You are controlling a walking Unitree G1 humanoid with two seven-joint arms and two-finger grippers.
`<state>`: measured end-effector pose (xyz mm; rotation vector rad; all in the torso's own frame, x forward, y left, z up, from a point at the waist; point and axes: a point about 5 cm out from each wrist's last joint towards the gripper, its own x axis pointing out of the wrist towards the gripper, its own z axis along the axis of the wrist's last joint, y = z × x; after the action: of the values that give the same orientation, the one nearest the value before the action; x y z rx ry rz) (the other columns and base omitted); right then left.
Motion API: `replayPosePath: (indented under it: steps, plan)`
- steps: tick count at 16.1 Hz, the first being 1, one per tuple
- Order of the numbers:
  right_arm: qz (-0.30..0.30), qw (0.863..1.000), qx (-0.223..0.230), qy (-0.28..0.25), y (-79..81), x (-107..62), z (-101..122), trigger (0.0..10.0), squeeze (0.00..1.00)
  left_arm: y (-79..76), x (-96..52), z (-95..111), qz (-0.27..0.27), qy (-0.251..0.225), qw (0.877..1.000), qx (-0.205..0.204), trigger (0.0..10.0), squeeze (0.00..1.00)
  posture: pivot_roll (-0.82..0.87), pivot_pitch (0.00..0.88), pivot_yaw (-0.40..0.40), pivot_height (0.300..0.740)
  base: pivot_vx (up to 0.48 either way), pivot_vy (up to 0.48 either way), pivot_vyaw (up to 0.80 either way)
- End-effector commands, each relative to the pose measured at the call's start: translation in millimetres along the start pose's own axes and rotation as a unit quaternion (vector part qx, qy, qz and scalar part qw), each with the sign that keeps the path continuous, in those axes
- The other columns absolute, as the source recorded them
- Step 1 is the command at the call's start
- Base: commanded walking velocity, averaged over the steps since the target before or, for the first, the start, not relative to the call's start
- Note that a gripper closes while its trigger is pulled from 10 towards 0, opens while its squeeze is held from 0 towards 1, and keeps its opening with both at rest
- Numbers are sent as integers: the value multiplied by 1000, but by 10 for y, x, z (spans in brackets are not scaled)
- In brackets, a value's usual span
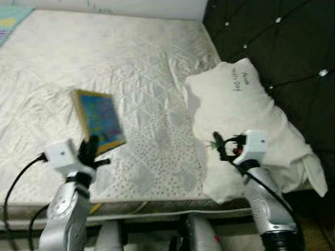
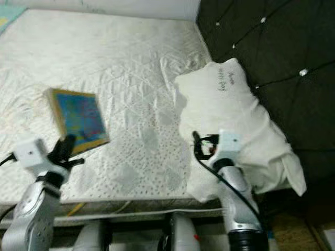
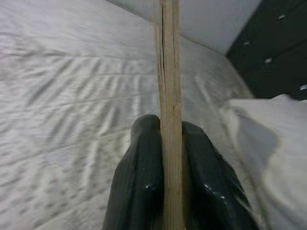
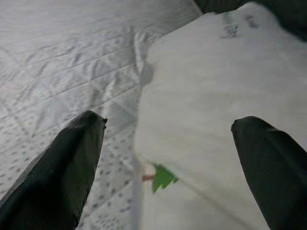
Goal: Clean up the room
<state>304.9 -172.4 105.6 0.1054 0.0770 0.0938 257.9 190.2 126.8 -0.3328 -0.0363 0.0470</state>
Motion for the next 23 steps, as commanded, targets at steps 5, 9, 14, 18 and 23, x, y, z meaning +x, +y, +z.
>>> replayPosePath:
  steps: [5, 9, 14, 18, 23]
  plan:
    - [6, 1000, 2, 1, 52, -5, -19, 10000, 0, -39, 50, -53, -13, 21, 1000, -13, 10000, 0, -50, 121, -92, 623, 0, 0, 0]
    - [7, 1000, -1, 1, 52, -6, -22, 10000, 0, -42, 60, -72, -15, 26, 999, -18, 10000, 0, -52, 117, -93, 623, 0, 0, 0]
    - [14, 1000, 0, 0, 83, 17, -8, 10000, 0, -224, 272, -189, -33, 55, 995, -70, 10000, 0, -62, 108, -97, 583, 0, 0, 0]
    - [4, 1000, -10, -4, -5, 2, 30, 10000, 0, -346, 329, -247, -47, 74, 994, -72, 10000, 0, -73, 111, -97, 578, 0, 0, 0]
    - [-6, 1000, -25, -9, -79, -1, 90, 10000, 0, -632, 424, -430, -75, 150, 972, -162, 10000, 0, -110, 116, -103, 578, 0, 0, 0]
